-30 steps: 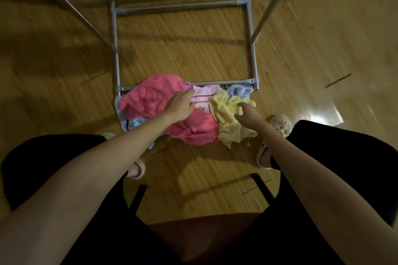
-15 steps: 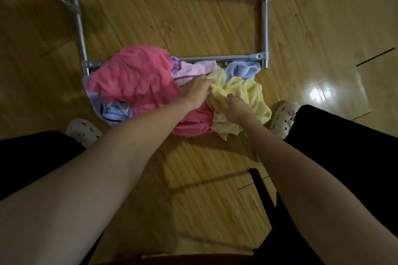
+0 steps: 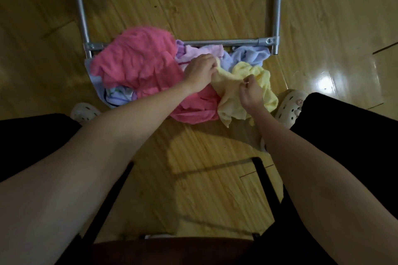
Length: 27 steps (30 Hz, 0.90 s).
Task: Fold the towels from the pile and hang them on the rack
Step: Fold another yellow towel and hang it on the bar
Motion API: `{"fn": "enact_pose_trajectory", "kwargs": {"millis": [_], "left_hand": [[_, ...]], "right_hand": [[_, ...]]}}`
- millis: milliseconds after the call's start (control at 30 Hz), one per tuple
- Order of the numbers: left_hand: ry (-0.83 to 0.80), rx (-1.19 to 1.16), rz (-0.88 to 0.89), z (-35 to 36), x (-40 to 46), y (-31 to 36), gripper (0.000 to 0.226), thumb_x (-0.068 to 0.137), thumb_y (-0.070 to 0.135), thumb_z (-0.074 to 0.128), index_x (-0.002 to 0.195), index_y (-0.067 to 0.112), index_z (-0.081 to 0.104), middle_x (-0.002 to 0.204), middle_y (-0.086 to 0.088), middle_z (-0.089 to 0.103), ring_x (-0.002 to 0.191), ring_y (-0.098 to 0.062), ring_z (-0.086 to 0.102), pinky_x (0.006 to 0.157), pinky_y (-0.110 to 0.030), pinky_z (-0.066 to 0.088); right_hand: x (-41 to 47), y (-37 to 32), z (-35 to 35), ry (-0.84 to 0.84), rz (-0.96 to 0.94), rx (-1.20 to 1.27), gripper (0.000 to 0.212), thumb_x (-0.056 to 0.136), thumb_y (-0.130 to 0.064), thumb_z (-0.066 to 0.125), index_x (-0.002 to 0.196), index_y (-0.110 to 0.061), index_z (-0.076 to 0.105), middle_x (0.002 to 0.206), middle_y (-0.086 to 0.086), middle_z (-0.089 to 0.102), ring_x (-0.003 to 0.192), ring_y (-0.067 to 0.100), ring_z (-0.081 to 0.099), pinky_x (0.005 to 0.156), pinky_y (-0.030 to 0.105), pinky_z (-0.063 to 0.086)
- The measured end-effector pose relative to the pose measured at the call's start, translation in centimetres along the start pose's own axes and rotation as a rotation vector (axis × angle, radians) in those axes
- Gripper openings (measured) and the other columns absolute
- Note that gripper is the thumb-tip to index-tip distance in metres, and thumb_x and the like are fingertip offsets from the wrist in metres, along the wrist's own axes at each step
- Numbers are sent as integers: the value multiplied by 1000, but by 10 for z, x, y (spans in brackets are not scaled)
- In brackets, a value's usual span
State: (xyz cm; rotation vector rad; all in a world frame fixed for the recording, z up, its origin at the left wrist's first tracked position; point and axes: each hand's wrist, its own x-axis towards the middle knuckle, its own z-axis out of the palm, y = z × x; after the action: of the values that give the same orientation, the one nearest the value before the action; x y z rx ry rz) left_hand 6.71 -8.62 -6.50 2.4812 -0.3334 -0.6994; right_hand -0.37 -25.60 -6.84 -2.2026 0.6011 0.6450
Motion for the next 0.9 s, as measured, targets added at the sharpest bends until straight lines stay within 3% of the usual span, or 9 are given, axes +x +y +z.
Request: {"fn": "enact_pose_trajectory", "kwargs": {"millis": [167, 267, 433, 533, 600, 733, 900], "left_hand": [[168, -139, -41, -46, -52, 11, 14, 91, 13, 51, 98, 3, 57, 83, -14, 65, 77, -32, 62, 64, -39, 42], [232, -207, -30, -78, -85, 22, 13, 94, 15, 51, 100, 5, 55, 72, -3, 56, 64, -27, 57, 58, -34, 37], [253, -367, -12, -138, -137, 66, 13, 94, 12, 53, 100, 1, 55, 78, -15, 63, 70, -22, 58, 61, -27, 38], [263, -462, 36, -175, -168, 103, 3, 95, 10, 53, 95, 9, 56, 71, 0, 59, 65, -2, 53, 59, -16, 36], [292, -506, 76, -196, -188, 126, 12, 94, 9, 54, 87, 18, 54, 65, 6, 54, 58, 4, 48, 56, -14, 33], [327, -566, 156, -232, -222, 165, 26, 93, 6, 55, 79, 28, 51, 65, 6, 51, 55, 6, 47, 56, -14, 33], [347, -558, 296, -274, -254, 202, 20, 91, 7, 54, 80, 24, 51, 68, 3, 48, 58, 3, 45, 55, -15, 31]], "right_hand": [[-30, -30, -17, 5, -95, 24, 24, 99, -17, 40, 114, 1, 46, 100, 17, 61, 90, 29, 55, 70, 31, 34], [-51, -53, -27, 15, -162, 51, 22, 98, -18, 43, 110, -1, 50, 90, 9, 58, 82, 21, 51, 66, 29, 30], [-99, -94, -55, 107, -266, 167, 14, 91, -14, 54, 96, -2, 60, 73, 1, 55, 69, 17, 50, 60, 26, 31], [-133, -114, -73, 128, -377, 192, 12, 89, -12, 57, 94, -3, 61, 75, 0, 57, 69, 14, 51, 60, 23, 34], [-157, -124, -86, 165, -455, 210, 9, 89, -12, 58, 91, -4, 62, 73, -2, 57, 68, 13, 52, 60, 21, 38], [-209, -139, -112, 311, -608, 209, 9, 86, -10, 61, 94, -6, 61, 87, -2, 58, 80, 15, 56, 71, 29, 47], [-267, -159, -141, 365, -860, 117, 19, 79, -21, 68, 90, -10, 57, 86, 4, 55, 73, 14, 52, 65, 28, 47]]}}
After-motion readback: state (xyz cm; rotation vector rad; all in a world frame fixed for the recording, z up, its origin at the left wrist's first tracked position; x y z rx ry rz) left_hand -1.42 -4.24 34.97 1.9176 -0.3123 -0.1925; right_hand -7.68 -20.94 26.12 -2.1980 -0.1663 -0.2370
